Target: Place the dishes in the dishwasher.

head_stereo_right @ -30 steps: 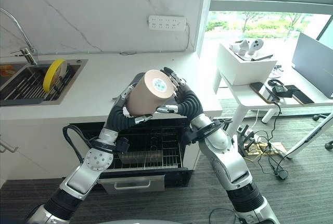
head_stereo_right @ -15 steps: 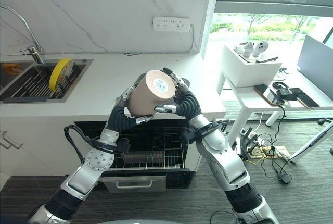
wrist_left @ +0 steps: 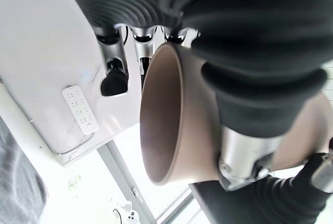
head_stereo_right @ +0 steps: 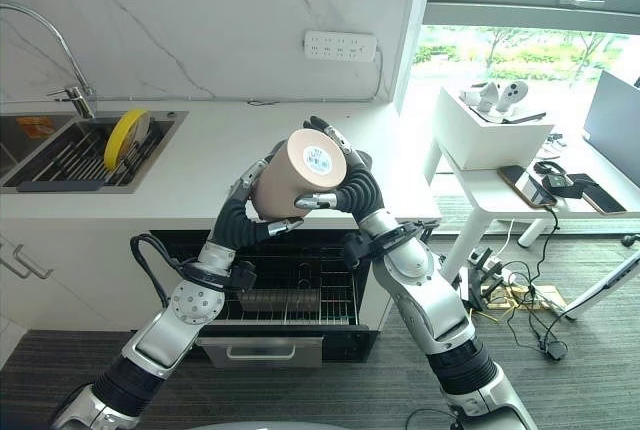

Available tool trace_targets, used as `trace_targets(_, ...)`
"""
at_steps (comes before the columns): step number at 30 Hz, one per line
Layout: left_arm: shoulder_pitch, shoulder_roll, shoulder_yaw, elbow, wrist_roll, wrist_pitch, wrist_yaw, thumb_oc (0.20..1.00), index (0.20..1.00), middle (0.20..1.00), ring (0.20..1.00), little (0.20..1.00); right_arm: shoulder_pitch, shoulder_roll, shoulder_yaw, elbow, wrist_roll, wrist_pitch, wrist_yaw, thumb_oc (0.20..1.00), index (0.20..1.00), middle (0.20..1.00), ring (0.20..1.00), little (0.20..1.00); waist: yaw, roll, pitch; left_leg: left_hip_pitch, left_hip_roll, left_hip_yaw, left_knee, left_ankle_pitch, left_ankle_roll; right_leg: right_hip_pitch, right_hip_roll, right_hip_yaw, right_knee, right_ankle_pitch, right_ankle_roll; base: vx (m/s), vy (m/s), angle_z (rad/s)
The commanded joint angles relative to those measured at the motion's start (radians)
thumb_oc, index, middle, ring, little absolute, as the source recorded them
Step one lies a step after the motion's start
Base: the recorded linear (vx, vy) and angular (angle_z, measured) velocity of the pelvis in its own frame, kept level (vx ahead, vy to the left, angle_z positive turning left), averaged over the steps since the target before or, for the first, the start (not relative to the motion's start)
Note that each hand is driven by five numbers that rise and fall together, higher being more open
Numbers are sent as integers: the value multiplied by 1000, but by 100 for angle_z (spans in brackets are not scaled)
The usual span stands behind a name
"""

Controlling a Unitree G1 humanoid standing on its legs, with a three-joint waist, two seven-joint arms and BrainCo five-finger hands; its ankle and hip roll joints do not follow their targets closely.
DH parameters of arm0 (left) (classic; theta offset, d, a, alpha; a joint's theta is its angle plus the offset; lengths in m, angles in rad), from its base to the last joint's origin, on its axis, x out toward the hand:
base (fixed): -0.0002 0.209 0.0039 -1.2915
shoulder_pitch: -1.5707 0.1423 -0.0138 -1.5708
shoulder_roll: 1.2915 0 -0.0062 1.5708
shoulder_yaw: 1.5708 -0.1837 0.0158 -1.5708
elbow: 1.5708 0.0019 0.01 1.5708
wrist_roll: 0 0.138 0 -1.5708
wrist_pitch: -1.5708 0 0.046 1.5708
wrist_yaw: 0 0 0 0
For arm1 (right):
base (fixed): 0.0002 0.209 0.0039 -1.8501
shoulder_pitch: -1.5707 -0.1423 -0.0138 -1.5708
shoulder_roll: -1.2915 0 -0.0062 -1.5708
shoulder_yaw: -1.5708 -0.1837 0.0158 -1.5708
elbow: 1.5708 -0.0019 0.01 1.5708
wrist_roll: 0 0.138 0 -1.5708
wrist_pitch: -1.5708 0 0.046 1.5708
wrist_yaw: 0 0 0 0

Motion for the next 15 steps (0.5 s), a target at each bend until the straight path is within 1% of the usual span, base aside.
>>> trace_targets(1, -144, 20, -57, -26, 20, -52, -6, 200, 200, 200, 200, 200, -148, 52, -2, -19, -25, -72, -8, 1000, 1000, 1000, 1000, 1000, 9, -20, 19, 21, 47, 6, 7, -81, 11, 71, -98, -10, 4, -129, 72, -26, 9, 4)
trace_targets(8, -151, 18, -67, -22, 16, -46, -4, 200, 200, 200, 200, 200, -162, 54, 3, -18, -45, -76, -9, 1000, 1000, 1000, 1000, 1000, 11, -19, 22, 20, 47, 7, 7, -79, 11, 73, -98, -13, 4, -131, 71, -10, 5, 6)
trace_targets(9, -150, 19, -65, -25, 15, -46, -7, 200, 200, 200, 200, 200, -162, 53, 3, -21, -64, -79, -6, 457, 457, 457, 457, 457, 12, -19, 21, 20, 47, 6, 7, -79, 10, 74, -97, -13, 4, -131, 71, 0, 0, 0)
trace_targets(10, -152, 18, -68, -25, 16, -44, -6, 200, 200, 200, 200, 200, -166, 51, 6, -21, -75, -86, 3, 200, 200, 200, 200, 200, 13, -19, 22, 20, 47, 6, 7, -80, 11, 74, -98, -14, 4, -131, 71, 0, 0, 0)
trace_targets(15, -159, 20, -69, -30, 13, -45, -22, 200, 200, 200, 200, 200, -186, 29, 13, -18, -110, -64, 51, 200, 200, 200, 200, 200, 17, -21, 23, 20, 49, 2, 7, -80, 9, 75, -95, -15, 4, -134, 70, 0, 0, 0)
